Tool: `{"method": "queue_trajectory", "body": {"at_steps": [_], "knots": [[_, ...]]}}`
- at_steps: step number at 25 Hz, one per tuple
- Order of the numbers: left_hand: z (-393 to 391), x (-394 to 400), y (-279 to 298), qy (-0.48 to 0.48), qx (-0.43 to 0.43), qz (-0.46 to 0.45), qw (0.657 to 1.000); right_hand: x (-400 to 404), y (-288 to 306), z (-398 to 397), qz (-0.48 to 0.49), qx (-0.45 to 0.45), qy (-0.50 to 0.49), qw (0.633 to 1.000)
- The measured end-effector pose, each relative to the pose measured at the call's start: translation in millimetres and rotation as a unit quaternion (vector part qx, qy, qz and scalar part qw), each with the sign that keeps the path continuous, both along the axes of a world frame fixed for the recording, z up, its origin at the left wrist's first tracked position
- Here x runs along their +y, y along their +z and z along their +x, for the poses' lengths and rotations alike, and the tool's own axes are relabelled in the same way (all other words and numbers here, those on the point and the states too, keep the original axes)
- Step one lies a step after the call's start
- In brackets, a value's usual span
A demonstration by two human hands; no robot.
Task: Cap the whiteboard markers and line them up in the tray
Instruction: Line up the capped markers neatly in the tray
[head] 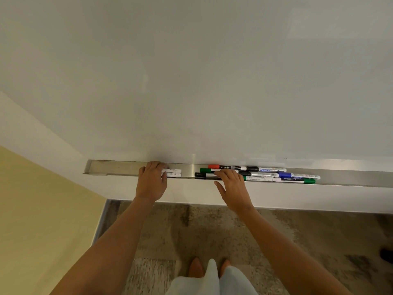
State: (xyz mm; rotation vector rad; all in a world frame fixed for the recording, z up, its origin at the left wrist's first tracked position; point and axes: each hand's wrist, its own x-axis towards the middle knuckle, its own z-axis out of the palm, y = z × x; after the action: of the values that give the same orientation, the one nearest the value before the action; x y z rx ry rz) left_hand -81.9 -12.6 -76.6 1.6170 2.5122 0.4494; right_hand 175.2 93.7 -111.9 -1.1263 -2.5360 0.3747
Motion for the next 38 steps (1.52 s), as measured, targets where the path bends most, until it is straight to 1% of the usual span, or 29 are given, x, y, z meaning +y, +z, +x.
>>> {"method": "queue_trajectory", "body": {"at_steps": [6, 8, 10, 11, 13, 17, 20, 21, 23, 26, 29, 34, 38], "knots": [[18, 12, 5, -0.032, -0.056, 0.027, 0.998, 10, 5, -10, -0.019, -0.018, 0.012, 1.000], [26, 15, 7, -0.065, -0.094, 0.042, 0.993, 14, 9, -14, -0.035, -0.027, 0.021, 0.999], [36, 18, 9, -0.110, -0.149, 0.050, 0.981, 14, 11, -16, -0.024, -0.021, 0.037, 0.999], [42, 19, 11, -0.133, -0.162, 0.046, 0.977, 13, 12, -18, -0.014, -0.015, 0.045, 0.999], [52, 24, 12, -0.169, -0.151, 0.040, 0.973, 7, 13, -23, 0.000, 0.001, 0.055, 0.998], [55, 31, 13, -0.209, -0.093, 0.024, 0.973, 0, 14, -32, -0.006, 0.041, 0.064, 0.997], [45, 32, 16, -0.250, -0.045, 0.018, 0.967, -1, 17, -34, -0.009, 0.055, 0.074, 0.996], [40, 32, 18, -0.240, -0.027, 0.031, 0.970, -2, 17, -34, -0.008, 0.060, 0.071, 0.996], [26, 30, 20, -0.178, -0.002, 0.055, 0.983, -3, 17, -33, -0.008, 0.074, 0.055, 0.996], [2, 24, 18, -0.104, 0.019, 0.036, 0.994, -3, 15, -25, -0.015, 0.074, 0.035, 0.997], [-17, 18, 12, -0.084, 0.028, 0.002, 0.996, -2, 10, -14, -0.020, 0.051, 0.034, 0.998], [-26, 5, 4, -0.076, 0.023, 0.007, 0.997, -1, 6, -5, -0.018, 0.040, 0.038, 0.998], [-28, 0, 3, -0.069, 0.034, -0.012, 0.997, 4, 7, -7, -0.016, 0.047, 0.020, 0.999]]}}
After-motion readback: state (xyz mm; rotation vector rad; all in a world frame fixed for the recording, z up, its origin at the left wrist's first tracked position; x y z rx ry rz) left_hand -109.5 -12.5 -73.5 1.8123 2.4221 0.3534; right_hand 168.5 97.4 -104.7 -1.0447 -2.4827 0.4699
